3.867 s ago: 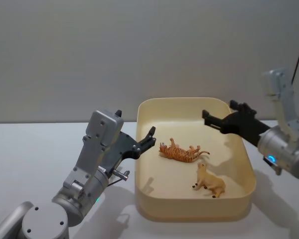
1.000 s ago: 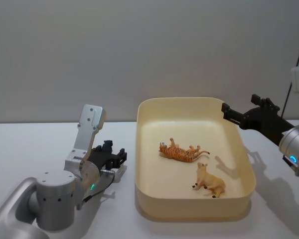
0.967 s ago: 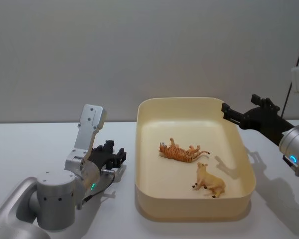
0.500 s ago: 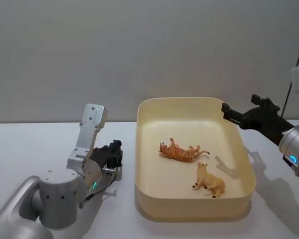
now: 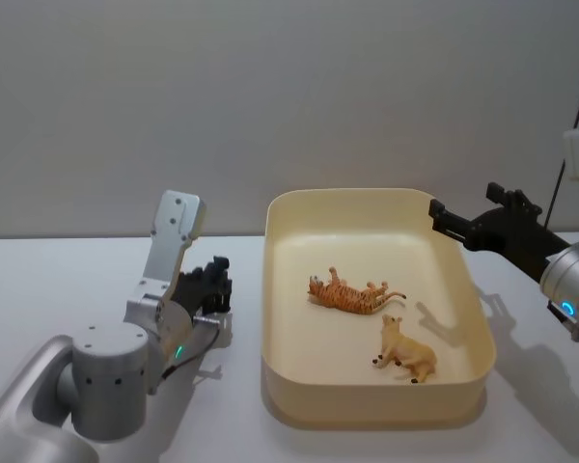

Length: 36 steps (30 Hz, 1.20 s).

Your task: Pick up the toy alternately with two hands and place it into the central storage box.

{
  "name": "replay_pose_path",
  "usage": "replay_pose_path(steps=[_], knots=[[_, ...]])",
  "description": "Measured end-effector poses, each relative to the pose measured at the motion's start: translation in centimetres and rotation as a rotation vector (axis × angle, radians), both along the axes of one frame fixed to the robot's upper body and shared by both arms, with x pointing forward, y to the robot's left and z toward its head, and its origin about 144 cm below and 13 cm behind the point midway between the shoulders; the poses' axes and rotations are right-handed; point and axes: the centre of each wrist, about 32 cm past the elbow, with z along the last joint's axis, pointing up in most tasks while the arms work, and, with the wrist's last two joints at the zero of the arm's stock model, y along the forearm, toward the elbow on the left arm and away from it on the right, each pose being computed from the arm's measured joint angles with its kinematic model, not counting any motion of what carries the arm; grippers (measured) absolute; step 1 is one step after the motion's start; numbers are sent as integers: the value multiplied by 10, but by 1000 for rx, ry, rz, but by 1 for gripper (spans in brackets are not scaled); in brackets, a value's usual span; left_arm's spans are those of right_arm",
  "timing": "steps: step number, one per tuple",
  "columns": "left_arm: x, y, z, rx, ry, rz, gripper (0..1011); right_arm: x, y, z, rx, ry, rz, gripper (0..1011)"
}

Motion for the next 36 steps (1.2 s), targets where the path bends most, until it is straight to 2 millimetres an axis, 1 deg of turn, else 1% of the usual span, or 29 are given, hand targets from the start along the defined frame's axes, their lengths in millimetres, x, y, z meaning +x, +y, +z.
replay_pose_path(steps=[7,10,17,26,33,35,36], knots=[[-3,0,16,28,-73,-9,328,0,0,0,0,0,0,1001],[-3,0,27,37,-109,-37,328,0,0,0,0,0,0,1001],[0,-1,45,46,-151,-98,328,0,0,0,0,0,0,1001],[11,-7,73,41,-187,-229,328,0,0,0,0,0,0,1001],[22,-12,85,33,-189,-318,328,0,0,0,0,0,0,1001],[26,-14,89,28,-188,-353,366,0,0,0,0,0,0,1001],[29,-16,92,25,-187,-375,410,0,0,0,0,0,0,1001]])
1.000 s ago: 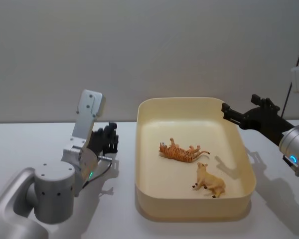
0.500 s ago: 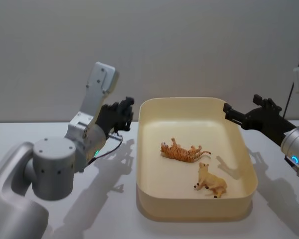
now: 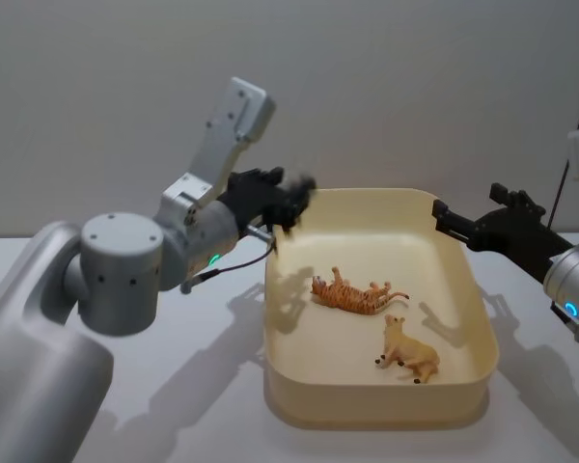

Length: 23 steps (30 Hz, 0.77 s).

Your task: Pick up the toy alternately with two hands and place it into the central storage box.

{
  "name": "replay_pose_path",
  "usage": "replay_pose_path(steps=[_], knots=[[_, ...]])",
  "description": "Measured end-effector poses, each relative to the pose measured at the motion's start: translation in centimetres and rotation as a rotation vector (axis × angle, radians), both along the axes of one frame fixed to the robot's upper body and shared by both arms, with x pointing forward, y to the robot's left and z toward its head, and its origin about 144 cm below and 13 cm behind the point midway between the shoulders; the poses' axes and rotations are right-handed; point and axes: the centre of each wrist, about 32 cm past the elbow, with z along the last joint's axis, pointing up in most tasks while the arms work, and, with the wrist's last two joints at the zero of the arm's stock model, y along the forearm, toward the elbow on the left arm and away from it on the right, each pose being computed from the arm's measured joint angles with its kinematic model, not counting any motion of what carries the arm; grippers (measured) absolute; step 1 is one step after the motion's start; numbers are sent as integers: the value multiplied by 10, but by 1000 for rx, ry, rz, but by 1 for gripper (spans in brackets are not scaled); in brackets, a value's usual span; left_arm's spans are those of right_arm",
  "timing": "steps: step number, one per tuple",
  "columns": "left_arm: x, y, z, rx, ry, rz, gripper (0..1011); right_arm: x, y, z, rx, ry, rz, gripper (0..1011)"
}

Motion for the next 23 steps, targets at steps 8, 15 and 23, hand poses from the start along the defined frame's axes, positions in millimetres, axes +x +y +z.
replay_pose_path(steps=[8,15,23], knots=[[16,-9,13,-4,10,-112,637,0,0,0,0,0,0,1001],[26,-16,21,-6,17,-178,865,0,0,0,0,0,0,1001],[33,-20,27,-6,22,-222,1001,0,0,0,0,0,0,1001]])
